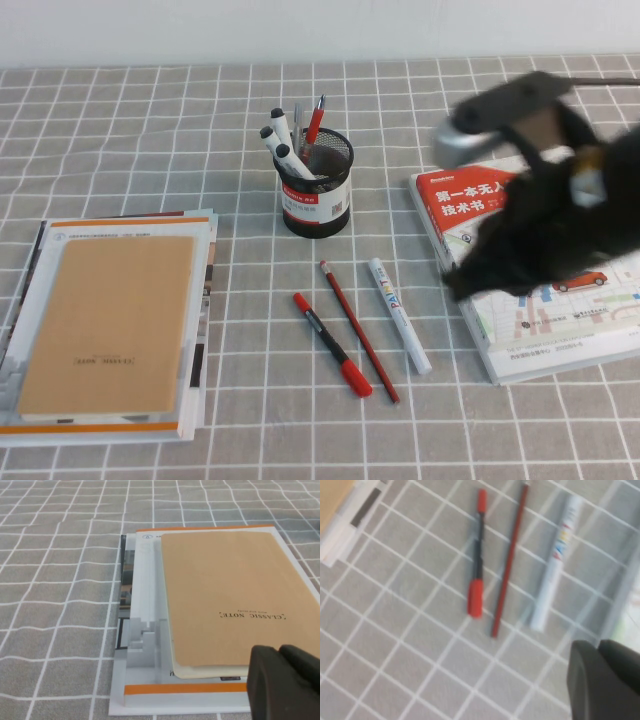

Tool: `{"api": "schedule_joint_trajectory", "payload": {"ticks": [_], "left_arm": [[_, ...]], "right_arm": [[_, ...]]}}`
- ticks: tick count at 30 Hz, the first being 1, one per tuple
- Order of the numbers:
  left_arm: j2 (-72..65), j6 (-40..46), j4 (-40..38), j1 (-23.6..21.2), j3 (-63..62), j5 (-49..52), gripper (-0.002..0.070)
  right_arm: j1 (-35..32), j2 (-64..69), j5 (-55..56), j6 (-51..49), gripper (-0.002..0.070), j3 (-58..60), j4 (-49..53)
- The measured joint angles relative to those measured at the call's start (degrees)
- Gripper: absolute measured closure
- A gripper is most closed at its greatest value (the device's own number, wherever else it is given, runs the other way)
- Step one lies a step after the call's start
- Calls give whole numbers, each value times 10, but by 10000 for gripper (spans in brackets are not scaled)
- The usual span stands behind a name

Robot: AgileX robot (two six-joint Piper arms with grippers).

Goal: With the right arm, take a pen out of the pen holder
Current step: 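Take a marker out of the pen holder and lay it on the table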

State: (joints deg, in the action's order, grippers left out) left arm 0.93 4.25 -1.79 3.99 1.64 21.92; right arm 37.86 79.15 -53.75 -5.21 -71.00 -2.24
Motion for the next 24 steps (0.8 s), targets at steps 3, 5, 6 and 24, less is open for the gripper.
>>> {"api": "schedule_joint_trajectory", "payload": {"ticks": [3, 5, 6, 24], "left_arm": [[0, 0, 0, 0, 0, 0, 678], [0, 0, 0, 0, 0, 0, 678], [0, 0, 0, 0, 0, 0, 678], [0, 0, 0, 0, 0, 0, 678]], "right_arm": [[0, -65, 0, -19, 688, 47, 13], [0, -107, 0, -23, 688, 83, 15], [0, -123, 0, -24, 688, 97, 15], [0, -333, 99, -90, 688, 326, 107]]}}
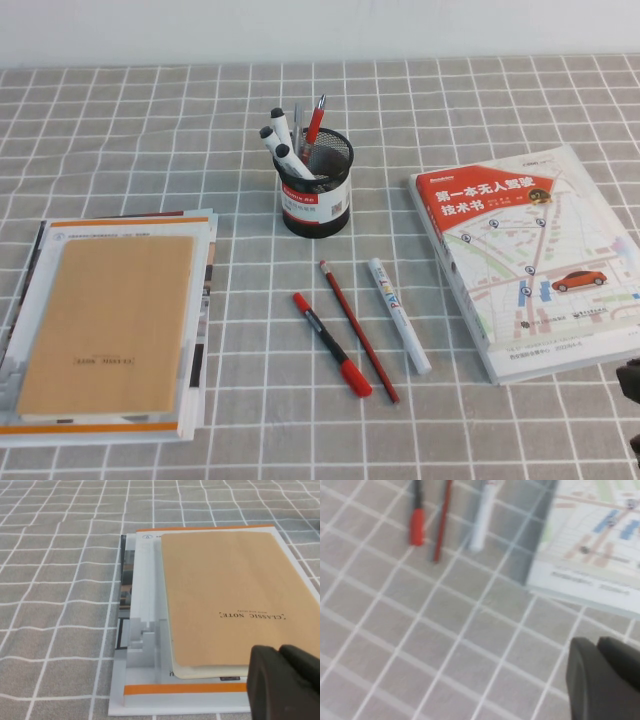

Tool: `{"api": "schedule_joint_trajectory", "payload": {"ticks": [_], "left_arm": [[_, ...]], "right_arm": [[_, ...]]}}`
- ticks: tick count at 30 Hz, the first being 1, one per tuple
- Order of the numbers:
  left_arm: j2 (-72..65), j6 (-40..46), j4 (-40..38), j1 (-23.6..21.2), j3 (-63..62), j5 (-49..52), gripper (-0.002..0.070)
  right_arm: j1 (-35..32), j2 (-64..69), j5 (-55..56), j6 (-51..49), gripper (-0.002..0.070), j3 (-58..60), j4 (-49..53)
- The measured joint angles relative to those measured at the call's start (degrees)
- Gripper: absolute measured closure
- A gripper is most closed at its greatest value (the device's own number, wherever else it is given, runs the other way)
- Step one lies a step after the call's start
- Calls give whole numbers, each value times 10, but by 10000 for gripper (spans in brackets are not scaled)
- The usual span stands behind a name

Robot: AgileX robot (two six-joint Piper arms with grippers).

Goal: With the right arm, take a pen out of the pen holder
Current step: 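Take a marker out of the pen holder and lay it on the table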

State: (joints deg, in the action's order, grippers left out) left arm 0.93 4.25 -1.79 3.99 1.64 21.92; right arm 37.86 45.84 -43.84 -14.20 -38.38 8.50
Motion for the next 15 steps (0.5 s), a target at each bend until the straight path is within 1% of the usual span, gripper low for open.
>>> {"api": "schedule_joint_trajectory", "payload": {"ticks": [3, 6, 9, 11, 15], "left_arm": [[0, 0, 0, 0, 0, 0, 678], [0, 0, 0, 0, 0, 0, 678], [0, 0, 0, 0, 0, 0, 678], [0, 0, 0, 0, 0, 0, 678], [0, 0, 0, 0, 0, 0, 678]], "right_arm": [[-30, -33, 84, -20, 688, 65, 25], [-101, -80, 187, -27, 688, 149, 34], [-191, -139, 286, -27, 688, 228, 40], [-249, -183, 330, -27, 688, 274, 41], [-331, -261, 359, -27, 688, 337, 41]]}}
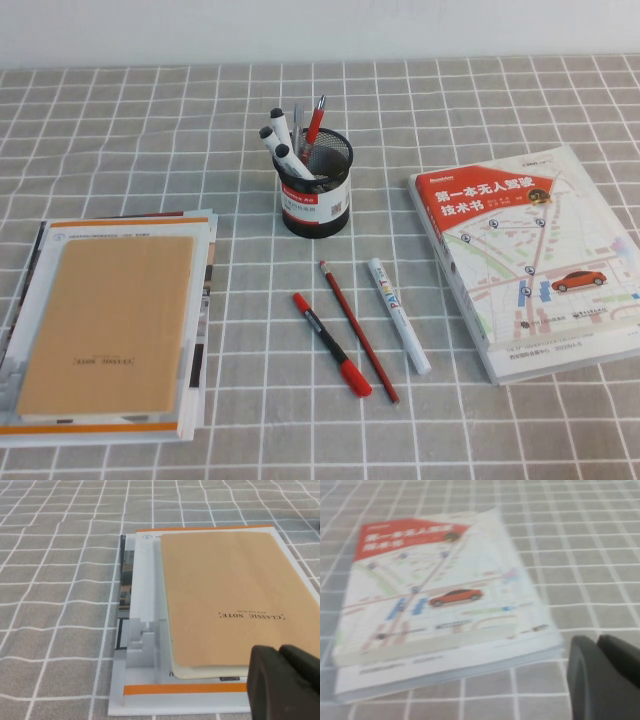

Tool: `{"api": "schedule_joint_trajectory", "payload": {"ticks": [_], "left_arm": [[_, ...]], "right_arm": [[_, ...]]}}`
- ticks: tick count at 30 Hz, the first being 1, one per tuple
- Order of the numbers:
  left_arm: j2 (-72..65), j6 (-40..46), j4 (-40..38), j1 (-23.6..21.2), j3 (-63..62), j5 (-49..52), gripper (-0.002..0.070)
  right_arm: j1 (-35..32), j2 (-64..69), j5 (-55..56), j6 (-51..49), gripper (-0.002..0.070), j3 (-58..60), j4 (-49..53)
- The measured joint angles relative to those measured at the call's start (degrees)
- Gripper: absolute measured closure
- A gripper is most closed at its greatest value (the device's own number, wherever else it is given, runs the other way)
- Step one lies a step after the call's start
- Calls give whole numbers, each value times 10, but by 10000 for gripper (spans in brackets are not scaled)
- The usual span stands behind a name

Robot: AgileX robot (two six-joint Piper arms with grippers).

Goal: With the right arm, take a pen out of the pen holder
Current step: 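Take a marker out of the pen holder and lay it on the table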

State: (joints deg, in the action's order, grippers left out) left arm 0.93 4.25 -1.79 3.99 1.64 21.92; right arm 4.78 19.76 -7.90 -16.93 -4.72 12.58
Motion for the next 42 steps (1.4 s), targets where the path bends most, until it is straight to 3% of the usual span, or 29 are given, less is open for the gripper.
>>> {"api": "schedule_joint_trajectory", "payload": {"ticks": [4, 13, 26, 33, 42], "left_arm": [[0, 0, 0, 0, 0, 0, 678], [0, 0, 0, 0, 0, 0, 678], [0, 0, 0, 0, 0, 0, 678], [0, 0, 0, 0, 0, 0, 678], [0, 0, 0, 0, 0, 0, 678]], "right_arm": [[-44, -77, 3, 0, 688, 34, 0], [-52, -196, -10, 0, 689, 61, 0], [-52, -202, -19, 4, 689, 63, -12], [-52, -202, -71, 197, 688, 63, -177], [-52, -202, -134, 224, 689, 63, -205]]}}
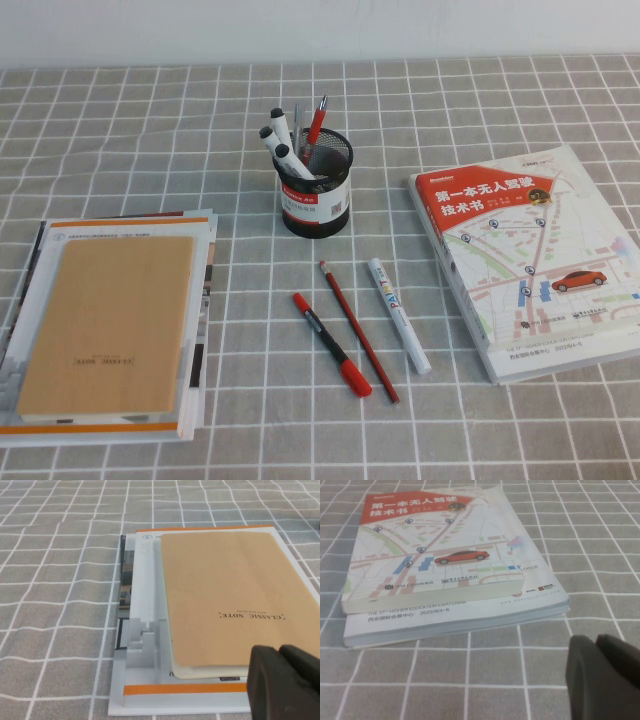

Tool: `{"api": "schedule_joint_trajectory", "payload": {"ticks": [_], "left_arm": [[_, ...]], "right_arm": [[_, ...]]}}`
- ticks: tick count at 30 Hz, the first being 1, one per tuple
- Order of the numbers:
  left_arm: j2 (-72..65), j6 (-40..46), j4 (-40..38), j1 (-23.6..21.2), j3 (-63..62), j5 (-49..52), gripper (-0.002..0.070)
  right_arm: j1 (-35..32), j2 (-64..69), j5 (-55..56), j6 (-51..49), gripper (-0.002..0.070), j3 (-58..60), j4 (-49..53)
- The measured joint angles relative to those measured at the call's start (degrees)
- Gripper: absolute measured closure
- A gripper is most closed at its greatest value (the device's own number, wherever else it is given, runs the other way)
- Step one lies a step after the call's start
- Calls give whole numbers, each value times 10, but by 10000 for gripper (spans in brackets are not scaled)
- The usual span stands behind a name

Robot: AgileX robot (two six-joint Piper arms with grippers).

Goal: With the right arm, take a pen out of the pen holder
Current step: 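Take a marker out of the pen holder and lay it on the table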

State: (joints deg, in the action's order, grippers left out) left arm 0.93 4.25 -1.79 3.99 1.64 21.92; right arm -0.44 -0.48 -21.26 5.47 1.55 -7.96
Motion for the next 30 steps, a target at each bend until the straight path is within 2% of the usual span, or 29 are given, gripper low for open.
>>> {"api": "schedule_joint_trajectory", "payload": {"ticks": [30], "left_arm": [[0, 0, 0, 0, 0, 0, 678]], "right_arm": [[0, 0, -2, 2, 689, 0, -9]]}}
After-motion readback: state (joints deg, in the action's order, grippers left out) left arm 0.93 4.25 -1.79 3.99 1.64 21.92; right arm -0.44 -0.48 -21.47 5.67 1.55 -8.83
